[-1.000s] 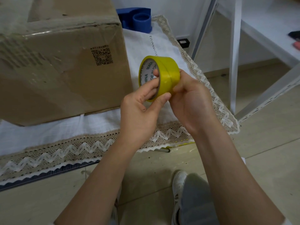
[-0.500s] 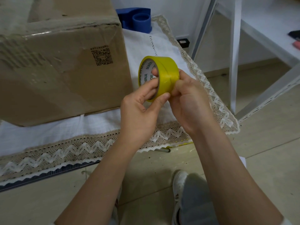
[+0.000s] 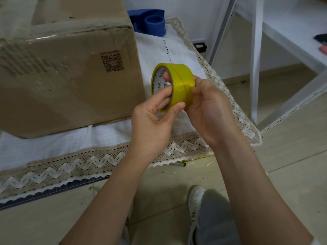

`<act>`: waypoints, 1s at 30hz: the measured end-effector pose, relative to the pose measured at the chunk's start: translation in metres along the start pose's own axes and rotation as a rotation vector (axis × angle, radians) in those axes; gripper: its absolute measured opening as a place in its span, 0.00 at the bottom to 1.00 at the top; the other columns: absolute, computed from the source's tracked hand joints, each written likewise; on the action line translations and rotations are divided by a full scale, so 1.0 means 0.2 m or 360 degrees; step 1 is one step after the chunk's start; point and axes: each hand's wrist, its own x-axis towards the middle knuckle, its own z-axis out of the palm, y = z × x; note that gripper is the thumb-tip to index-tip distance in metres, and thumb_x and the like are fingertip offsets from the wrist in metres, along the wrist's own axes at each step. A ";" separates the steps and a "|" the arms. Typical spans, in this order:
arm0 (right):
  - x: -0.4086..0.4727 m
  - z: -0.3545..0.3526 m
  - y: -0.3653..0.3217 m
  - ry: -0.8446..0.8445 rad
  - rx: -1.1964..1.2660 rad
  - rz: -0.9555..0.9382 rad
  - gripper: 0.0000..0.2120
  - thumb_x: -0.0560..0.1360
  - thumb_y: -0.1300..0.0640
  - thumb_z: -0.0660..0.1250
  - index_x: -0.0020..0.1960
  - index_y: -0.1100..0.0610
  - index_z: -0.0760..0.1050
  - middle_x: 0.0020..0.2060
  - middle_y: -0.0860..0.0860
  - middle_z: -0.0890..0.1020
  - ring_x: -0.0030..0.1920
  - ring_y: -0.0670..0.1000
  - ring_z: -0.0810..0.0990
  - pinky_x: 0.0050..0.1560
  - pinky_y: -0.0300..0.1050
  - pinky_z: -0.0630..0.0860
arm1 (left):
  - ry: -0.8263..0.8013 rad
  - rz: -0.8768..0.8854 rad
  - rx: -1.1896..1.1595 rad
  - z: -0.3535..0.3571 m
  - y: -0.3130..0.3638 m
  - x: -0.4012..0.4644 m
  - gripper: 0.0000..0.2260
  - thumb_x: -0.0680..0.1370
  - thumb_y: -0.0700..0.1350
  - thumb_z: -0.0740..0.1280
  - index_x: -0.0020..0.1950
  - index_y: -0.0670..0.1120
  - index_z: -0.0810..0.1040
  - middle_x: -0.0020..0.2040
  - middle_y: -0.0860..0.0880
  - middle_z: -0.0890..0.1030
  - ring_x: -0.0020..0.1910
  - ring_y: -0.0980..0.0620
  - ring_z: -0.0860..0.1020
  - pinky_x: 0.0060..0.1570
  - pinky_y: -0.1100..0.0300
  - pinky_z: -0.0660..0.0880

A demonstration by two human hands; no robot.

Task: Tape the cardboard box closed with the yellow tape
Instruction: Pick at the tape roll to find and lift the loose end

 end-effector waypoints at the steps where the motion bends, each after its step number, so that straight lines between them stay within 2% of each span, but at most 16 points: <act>1: 0.00 0.00 0.00 -0.0009 -0.0011 0.0005 0.27 0.67 0.61 0.53 0.61 0.72 0.73 0.61 0.73 0.74 0.54 0.62 0.75 0.66 0.76 0.63 | 0.0005 -0.0005 0.0006 0.00 0.00 0.00 0.17 0.75 0.35 0.71 0.62 0.49 0.77 0.52 0.51 0.85 0.54 0.57 0.83 0.58 0.58 0.79; 7: 0.01 -0.02 0.00 -0.0001 -0.0111 -0.0052 0.26 0.67 0.61 0.54 0.62 0.68 0.76 0.59 0.69 0.79 0.55 0.62 0.79 0.68 0.69 0.68 | 0.0022 -0.0018 0.0033 0.00 0.00 0.00 0.17 0.75 0.36 0.71 0.62 0.50 0.77 0.54 0.49 0.85 0.55 0.56 0.83 0.59 0.57 0.79; 10: 0.00 -0.03 0.02 -0.0028 -0.0238 -0.0131 0.25 0.69 0.68 0.51 0.60 0.65 0.77 0.55 0.62 0.83 0.59 0.62 0.81 0.65 0.69 0.72 | 0.0022 -0.0011 0.0025 0.01 0.00 0.00 0.18 0.76 0.36 0.71 0.63 0.48 0.77 0.55 0.49 0.84 0.55 0.57 0.83 0.58 0.62 0.78; 12: -0.01 -0.03 0.01 -0.0063 -0.0175 -0.0116 0.26 0.67 0.71 0.49 0.60 0.67 0.76 0.52 0.64 0.83 0.56 0.64 0.79 0.64 0.70 0.71 | 0.0014 0.0015 0.0034 0.01 0.01 0.00 0.17 0.76 0.35 0.71 0.64 0.45 0.77 0.54 0.49 0.84 0.55 0.59 0.83 0.57 0.64 0.78; 13: -0.01 -0.03 0.01 -0.0064 -0.0166 -0.0108 0.25 0.67 0.70 0.51 0.60 0.66 0.77 0.49 0.63 0.82 0.53 0.63 0.78 0.65 0.69 0.72 | 0.0006 0.0024 0.0029 0.01 0.02 0.01 0.17 0.76 0.35 0.70 0.65 0.44 0.77 0.54 0.50 0.84 0.54 0.60 0.83 0.56 0.65 0.77; 15: -0.01 -0.03 -0.01 -0.0004 -0.0343 -0.0146 0.22 0.69 0.64 0.56 0.59 0.60 0.78 0.47 0.57 0.82 0.49 0.56 0.78 0.57 0.57 0.77 | -0.0008 0.0031 0.0020 0.00 0.03 0.01 0.18 0.77 0.35 0.69 0.65 0.46 0.76 0.53 0.53 0.84 0.54 0.59 0.83 0.56 0.65 0.77; 16: -0.01 -0.04 -0.02 0.0046 -0.0505 -0.0205 0.19 0.72 0.62 0.59 0.61 0.55 0.77 0.49 0.54 0.82 0.49 0.52 0.79 0.53 0.51 0.77 | -0.0009 0.0032 0.0029 -0.01 0.03 0.01 0.18 0.77 0.35 0.69 0.66 0.46 0.76 0.54 0.52 0.84 0.54 0.58 0.83 0.56 0.64 0.77; 18: -0.03 -0.06 -0.03 0.0108 -0.0839 -0.0456 0.19 0.77 0.61 0.64 0.66 0.47 0.72 0.58 0.48 0.79 0.55 0.46 0.79 0.55 0.41 0.77 | -0.0007 0.0044 0.0076 -0.02 0.03 0.02 0.17 0.77 0.36 0.69 0.67 0.44 0.76 0.55 0.50 0.84 0.55 0.55 0.83 0.57 0.61 0.77; 20: -0.05 -0.10 -0.04 0.0082 -0.1204 -0.0766 0.19 0.76 0.59 0.69 0.64 0.44 0.73 0.61 0.45 0.77 0.61 0.44 0.76 0.60 0.37 0.73 | -0.0006 0.0052 0.0128 -0.02 0.02 0.02 0.17 0.78 0.38 0.69 0.67 0.44 0.76 0.56 0.49 0.84 0.55 0.51 0.82 0.58 0.57 0.78; 23: -0.04 -0.14 -0.05 0.0076 -0.1443 -0.1037 0.11 0.74 0.55 0.73 0.55 0.45 0.80 0.59 0.46 0.79 0.64 0.46 0.74 0.65 0.44 0.69 | -0.0043 0.0054 0.0199 -0.03 0.02 0.02 0.17 0.79 0.41 0.67 0.69 0.45 0.75 0.55 0.50 0.84 0.54 0.51 0.82 0.58 0.55 0.78; 27: -0.04 -0.15 -0.07 0.0076 -0.1505 -0.1194 0.08 0.73 0.52 0.74 0.50 0.44 0.81 0.56 0.47 0.80 0.63 0.51 0.74 0.65 0.47 0.70 | -0.0093 0.0116 0.0323 -0.04 0.02 0.02 0.17 0.80 0.43 0.66 0.69 0.44 0.75 0.54 0.52 0.82 0.50 0.65 0.78 0.53 0.67 0.74; 30: -0.04 -0.13 -0.07 0.0093 -0.1521 -0.1299 0.06 0.73 0.53 0.75 0.49 0.46 0.82 0.52 0.47 0.81 0.59 0.51 0.76 0.63 0.50 0.72 | -0.0109 0.0195 0.0448 -0.04 0.02 0.02 0.18 0.80 0.42 0.66 0.70 0.44 0.73 0.53 0.57 0.79 0.49 0.71 0.75 0.51 0.76 0.69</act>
